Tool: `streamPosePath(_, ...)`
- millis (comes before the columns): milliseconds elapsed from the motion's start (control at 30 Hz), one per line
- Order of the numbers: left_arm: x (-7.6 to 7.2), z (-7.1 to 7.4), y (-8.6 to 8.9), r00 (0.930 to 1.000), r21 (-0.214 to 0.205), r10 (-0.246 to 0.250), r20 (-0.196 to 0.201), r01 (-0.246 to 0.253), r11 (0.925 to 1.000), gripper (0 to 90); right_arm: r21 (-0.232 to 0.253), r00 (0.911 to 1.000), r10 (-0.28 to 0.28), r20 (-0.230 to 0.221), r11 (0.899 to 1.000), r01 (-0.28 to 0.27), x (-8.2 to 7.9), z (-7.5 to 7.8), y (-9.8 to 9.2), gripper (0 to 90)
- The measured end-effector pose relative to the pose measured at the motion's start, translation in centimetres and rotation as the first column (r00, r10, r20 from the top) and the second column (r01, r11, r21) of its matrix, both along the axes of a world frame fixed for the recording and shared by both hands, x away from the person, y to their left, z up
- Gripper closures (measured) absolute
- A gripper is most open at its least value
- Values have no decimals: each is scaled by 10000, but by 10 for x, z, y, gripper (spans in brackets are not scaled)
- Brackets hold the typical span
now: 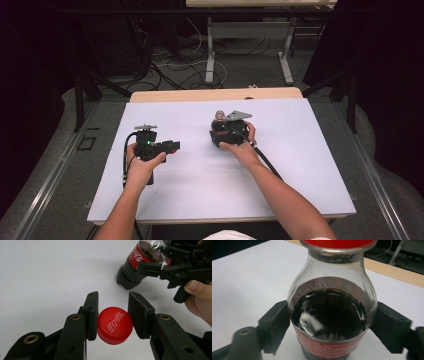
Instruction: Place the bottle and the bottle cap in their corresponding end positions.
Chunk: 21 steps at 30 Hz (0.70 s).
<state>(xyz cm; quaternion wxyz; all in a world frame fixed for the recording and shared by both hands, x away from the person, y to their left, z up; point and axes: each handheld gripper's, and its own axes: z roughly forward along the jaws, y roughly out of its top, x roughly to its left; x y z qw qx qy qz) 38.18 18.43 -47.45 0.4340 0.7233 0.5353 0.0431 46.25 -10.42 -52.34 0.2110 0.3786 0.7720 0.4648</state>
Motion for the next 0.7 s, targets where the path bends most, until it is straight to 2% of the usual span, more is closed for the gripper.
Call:
streamPosePath(133, 0, 0, 0, 10000, -4, 0, 6, 0, 10000, 618, -4, 9994, 68, -342, 10000, -68, -1, -1, 0, 137)
streamPosePath(200, 0, -1, 0, 10000, 10, 16, -3, -16, 10000, 618, -58, 9989, -258, -381, 9997, 256, -2, -2, 0, 147)
streamPosePath(300, 1, -2, -2, 10000, -40, 63, 46, -63, 10000, 618, -135, 9971, -440, -614, 9990, 433, -3, -2, -1, 141)
streamPosePath(333, 1, -2, -1, 10000, 62, -75, -60, 76, 10000, 618, -219, 9967, -475, -658, 9987, 461, -4, -2, -2, 129)
streamPosePath(467, 2, -3, -3, 9999, 72, -126, -77, 127, 9999, 618, -267, 9955, -354, -876, 9991, 331, -7, -1, -5, 40)
streamPosePath(567, 3, -4, -5, 9999, 78, -81, -109, 82, 9999, 618, -556, 9958, -295, -869, 9981, 248, -10, 0, -9, 0)
streamPosePath(600, 3, -5, -5, 10000, 98, -45, -38, 46, 9999, 618, -633, 9944, -304, -1009, 9977, 241, -11, 1, -9, 0)
streamPosePath(700, 3, -6, -5, 9999, 151, -70, -81, 71, 9999, 618, -950, 9945, -366, -982, 9951, 272, -14, 3, -14, 0)
